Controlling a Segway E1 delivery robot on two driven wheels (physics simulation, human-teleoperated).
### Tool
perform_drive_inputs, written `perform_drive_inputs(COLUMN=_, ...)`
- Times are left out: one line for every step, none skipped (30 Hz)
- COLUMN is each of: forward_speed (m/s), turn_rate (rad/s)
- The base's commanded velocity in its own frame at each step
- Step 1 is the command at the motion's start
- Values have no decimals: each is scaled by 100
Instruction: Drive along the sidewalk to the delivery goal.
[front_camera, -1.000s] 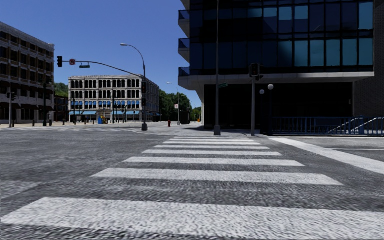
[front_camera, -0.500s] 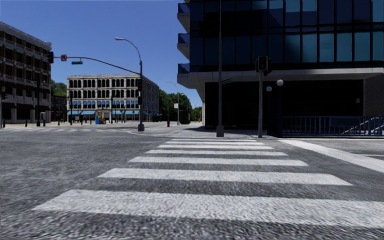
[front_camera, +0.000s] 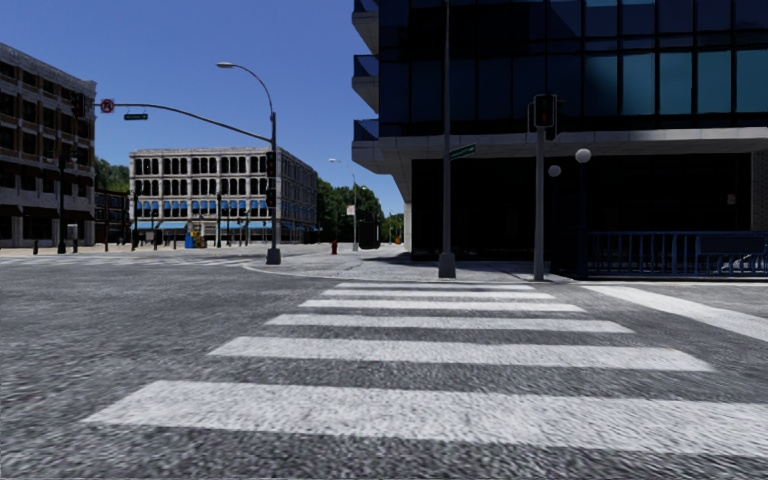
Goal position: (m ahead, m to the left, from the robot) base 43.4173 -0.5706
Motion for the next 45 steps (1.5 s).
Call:
perform_drive_inputs(forward_speed=200, turn_rate=0)
perform_drive_inputs(forward_speed=200, turn_rate=0)
perform_drive_inputs(forward_speed=200, turn_rate=0)
perform_drive_inputs(forward_speed=200, turn_rate=0)
perform_drive_inputs(forward_speed=200, turn_rate=0)
perform_drive_inputs(forward_speed=200, turn_rate=0)
perform_drive_inputs(forward_speed=200, turn_rate=0)
perform_drive_inputs(forward_speed=200, turn_rate=0)
perform_drive_inputs(forward_speed=200, turn_rate=0)
perform_drive_inputs(forward_speed=200, turn_rate=0)
perform_drive_inputs(forward_speed=200, turn_rate=0)
perform_drive_inputs(forward_speed=200, turn_rate=0)
perform_drive_inputs(forward_speed=200, turn_rate=0)
perform_drive_inputs(forward_speed=200, turn_rate=0)
perform_drive_inputs(forward_speed=200, turn_rate=0)
perform_drive_inputs(forward_speed=200, turn_rate=0)
perform_drive_inputs(forward_speed=200, turn_rate=0)
perform_drive_inputs(forward_speed=200, turn_rate=0)
perform_drive_inputs(forward_speed=200, turn_rate=0)
perform_drive_inputs(forward_speed=200, turn_rate=0)
perform_drive_inputs(forward_speed=200, turn_rate=0)
perform_drive_inputs(forward_speed=200, turn_rate=0)
perform_drive_inputs(forward_speed=200, turn_rate=0)
perform_drive_inputs(forward_speed=200, turn_rate=0)
perform_drive_inputs(forward_speed=200, turn_rate=0)
perform_drive_inputs(forward_speed=200, turn_rate=0)
perform_drive_inputs(forward_speed=200, turn_rate=0)
perform_drive_inputs(forward_speed=200, turn_rate=0)
perform_drive_inputs(forward_speed=200, turn_rate=0)
perform_drive_inputs(forward_speed=200, turn_rate=0)
perform_drive_inputs(forward_speed=200, turn_rate=0)
perform_drive_inputs(forward_speed=200, turn_rate=0)
perform_drive_inputs(forward_speed=200, turn_rate=0)
perform_drive_inputs(forward_speed=200, turn_rate=-5)
perform_drive_inputs(forward_speed=200, turn_rate=-10)
perform_drive_inputs(forward_speed=200, turn_rate=-17)
perform_drive_inputs(forward_speed=200, turn_rate=-24)
perform_drive_inputs(forward_speed=200, turn_rate=-24)
perform_drive_inputs(forward_speed=200, turn_rate=-30)
perform_drive_inputs(forward_speed=200, turn_rate=-32)
perform_drive_inputs(forward_speed=200, turn_rate=-32)
perform_drive_inputs(forward_speed=200, turn_rate=-32)
perform_drive_inputs(forward_speed=200, turn_rate=-33)
perform_drive_inputs(forward_speed=200, turn_rate=-33)
perform_drive_inputs(forward_speed=200, turn_rate=-15)
